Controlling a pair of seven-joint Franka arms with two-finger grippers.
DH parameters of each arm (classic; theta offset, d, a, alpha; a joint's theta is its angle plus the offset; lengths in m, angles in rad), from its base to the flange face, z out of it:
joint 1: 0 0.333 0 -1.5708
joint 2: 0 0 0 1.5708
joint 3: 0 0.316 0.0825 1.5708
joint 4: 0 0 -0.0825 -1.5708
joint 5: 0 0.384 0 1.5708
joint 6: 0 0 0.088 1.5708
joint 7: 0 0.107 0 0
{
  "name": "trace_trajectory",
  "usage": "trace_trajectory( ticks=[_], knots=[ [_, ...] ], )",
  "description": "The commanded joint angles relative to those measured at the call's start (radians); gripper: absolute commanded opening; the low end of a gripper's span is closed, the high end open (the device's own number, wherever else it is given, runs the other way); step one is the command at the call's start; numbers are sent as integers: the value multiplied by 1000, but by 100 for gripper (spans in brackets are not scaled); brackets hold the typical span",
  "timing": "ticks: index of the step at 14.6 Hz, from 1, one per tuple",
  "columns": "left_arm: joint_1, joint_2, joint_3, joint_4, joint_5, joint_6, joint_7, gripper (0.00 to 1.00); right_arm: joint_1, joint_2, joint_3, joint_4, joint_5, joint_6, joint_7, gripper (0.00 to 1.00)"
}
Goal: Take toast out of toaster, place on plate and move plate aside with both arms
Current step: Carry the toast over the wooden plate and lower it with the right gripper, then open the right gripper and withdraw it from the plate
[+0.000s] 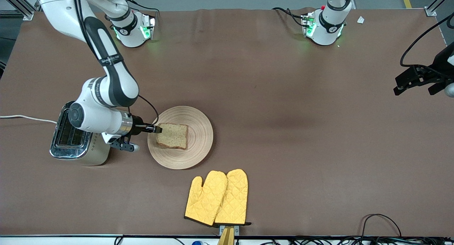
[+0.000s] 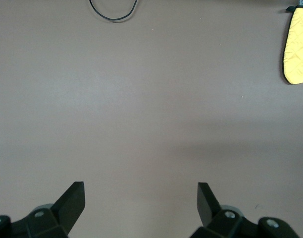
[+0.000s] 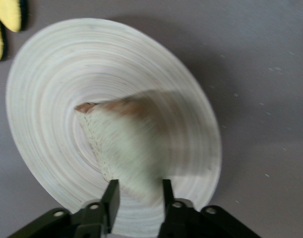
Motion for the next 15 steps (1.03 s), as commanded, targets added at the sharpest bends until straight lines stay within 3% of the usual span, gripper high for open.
trace_trajectory(
  ticks=[1, 8, 12, 15],
  knots=[
    [2, -2, 0, 3, 5, -5, 6, 100, -48, -33, 4, -12, 1, -73, -29, 100],
    [-4, 24, -14, -17, -27, -56, 21, 100, -202, -246, 4, -6, -256, -248, -46, 100],
    [-13, 142, -15, -42, -299, -51, 8, 100, -281, -337, 4, 80, -377, -395, -90, 100],
    [-61, 281, -23, -39, -426, 35, 8, 100, -358, -348, 4, 213, -387, -499, -233, 100]
  ],
)
